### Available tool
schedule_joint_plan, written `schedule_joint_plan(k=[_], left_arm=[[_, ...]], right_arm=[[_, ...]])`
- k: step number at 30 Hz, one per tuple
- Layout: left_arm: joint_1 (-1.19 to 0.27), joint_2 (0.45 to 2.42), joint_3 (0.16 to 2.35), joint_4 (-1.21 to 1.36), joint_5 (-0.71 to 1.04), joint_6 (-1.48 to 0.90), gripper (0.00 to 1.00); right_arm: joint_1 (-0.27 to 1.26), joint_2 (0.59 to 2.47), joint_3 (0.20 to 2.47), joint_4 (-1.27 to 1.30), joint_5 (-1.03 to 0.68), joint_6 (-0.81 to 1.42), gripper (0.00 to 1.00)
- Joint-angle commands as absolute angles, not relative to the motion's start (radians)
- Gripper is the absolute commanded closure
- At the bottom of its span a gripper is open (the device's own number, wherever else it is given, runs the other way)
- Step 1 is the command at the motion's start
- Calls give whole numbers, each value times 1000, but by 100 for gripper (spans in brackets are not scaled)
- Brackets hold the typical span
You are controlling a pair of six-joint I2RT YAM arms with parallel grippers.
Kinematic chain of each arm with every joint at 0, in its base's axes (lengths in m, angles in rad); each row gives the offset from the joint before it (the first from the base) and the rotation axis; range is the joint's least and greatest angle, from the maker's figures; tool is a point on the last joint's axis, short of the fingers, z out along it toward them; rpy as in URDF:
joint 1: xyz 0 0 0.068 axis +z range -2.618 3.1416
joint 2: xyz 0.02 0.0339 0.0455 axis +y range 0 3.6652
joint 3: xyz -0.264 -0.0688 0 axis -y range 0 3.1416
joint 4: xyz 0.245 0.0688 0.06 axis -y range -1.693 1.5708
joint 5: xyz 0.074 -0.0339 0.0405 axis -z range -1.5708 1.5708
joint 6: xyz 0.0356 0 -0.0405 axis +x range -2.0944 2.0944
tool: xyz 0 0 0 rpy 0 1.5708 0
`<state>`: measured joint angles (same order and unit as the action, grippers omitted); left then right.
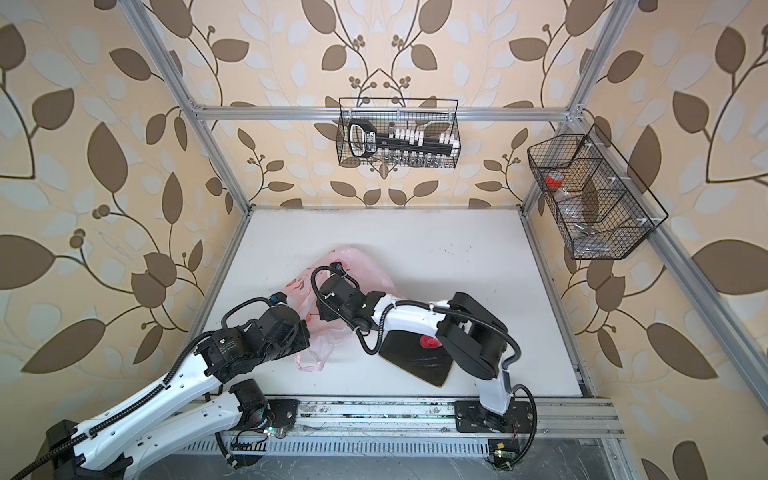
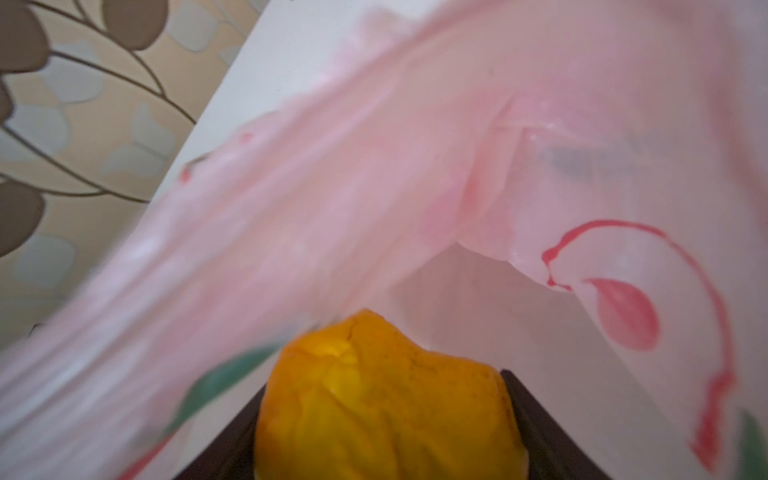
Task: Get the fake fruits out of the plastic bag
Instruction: 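Lift the yellow pear out of the bag with the right gripper toward the tray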
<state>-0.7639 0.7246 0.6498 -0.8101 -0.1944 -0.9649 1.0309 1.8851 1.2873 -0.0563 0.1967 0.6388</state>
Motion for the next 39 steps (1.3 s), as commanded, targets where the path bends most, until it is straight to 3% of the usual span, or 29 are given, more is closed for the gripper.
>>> schedule_joint_plan(k=[1,9,16,26,32,39], left_arm=[[-752,709,646,-824,-246,-986,100],[-753,707,646,-810,-258,-991,100],[-752,715,647,-787,-276,-996,100],[-752,726,647,-764,-276,-1005,100],[-752,727,648,-765,-276,-1005,100],[-752,732,652,-770,-278,-1005,100]], right_arm=[[1040,1783,1220,-40,112,535,47],[1043,1543,1127,-131,-11,435,47],[1086,1319,1033,-314,6,450,47],[1138,997,703,-508,145,784,44],[1136,995,596,-512,256,1009,44],[1095,1121,567,-427,317,1066,42]])
